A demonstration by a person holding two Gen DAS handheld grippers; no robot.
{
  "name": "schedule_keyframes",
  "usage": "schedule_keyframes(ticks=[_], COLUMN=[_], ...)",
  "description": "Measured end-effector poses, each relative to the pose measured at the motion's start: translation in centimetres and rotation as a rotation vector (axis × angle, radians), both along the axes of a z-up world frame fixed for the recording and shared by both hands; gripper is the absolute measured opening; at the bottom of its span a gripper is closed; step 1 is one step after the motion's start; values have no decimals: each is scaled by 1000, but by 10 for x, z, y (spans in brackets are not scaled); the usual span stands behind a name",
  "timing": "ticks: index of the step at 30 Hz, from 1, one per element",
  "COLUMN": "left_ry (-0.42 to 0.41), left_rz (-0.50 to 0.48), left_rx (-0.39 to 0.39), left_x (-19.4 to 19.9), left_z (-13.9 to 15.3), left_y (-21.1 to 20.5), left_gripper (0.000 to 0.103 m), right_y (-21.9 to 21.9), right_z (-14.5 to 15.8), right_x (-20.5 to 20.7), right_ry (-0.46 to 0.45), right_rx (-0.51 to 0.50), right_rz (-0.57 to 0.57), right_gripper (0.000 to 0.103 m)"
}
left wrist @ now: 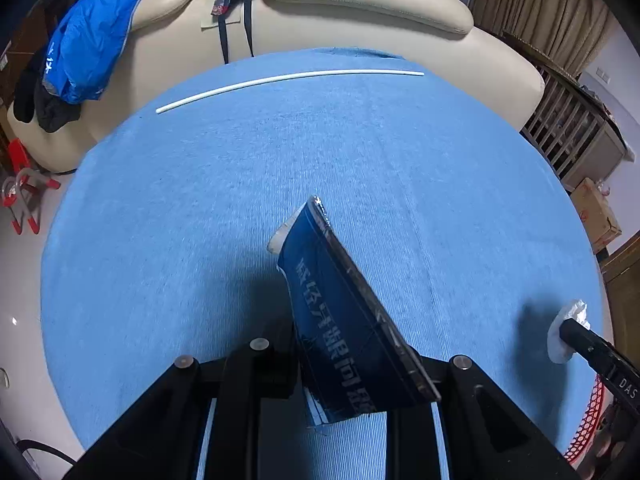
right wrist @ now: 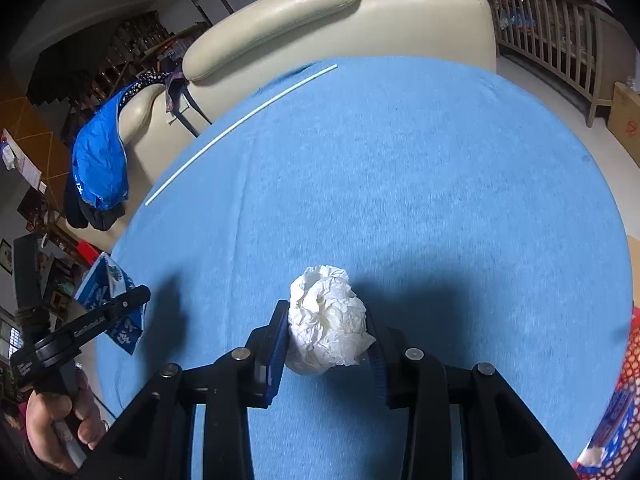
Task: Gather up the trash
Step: 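Carry the tissue and blue wrapper with both grippers over the red basket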
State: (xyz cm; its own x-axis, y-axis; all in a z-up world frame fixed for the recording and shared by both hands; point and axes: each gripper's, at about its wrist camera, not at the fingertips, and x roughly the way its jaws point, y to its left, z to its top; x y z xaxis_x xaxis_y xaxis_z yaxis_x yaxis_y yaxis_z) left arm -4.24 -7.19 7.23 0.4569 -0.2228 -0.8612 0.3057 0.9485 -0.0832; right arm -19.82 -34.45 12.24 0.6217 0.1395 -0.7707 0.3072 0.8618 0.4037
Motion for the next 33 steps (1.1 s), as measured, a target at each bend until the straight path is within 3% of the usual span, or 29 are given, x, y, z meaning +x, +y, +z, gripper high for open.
schedule_keyframes(ticks=[16, 26, 33], left_ry=[-55, -96, -95], left_rz=[-36, -132, -234], left_rx=[3, -6, -27], left_x=[-79, -110, -135], left_z=[24, 41, 43], left_y=[-4, -46, -84], left_gripper=[21, 21, 21], right_y=[23, -3, -40], right_z=[16, 32, 31], right_x=[-48, -81, -125], right_ry=[-54, -105, -117], right_rx=[-2, -5, 11], right_rz=[-4, -75, -164], right_gripper=[39, 39, 39])
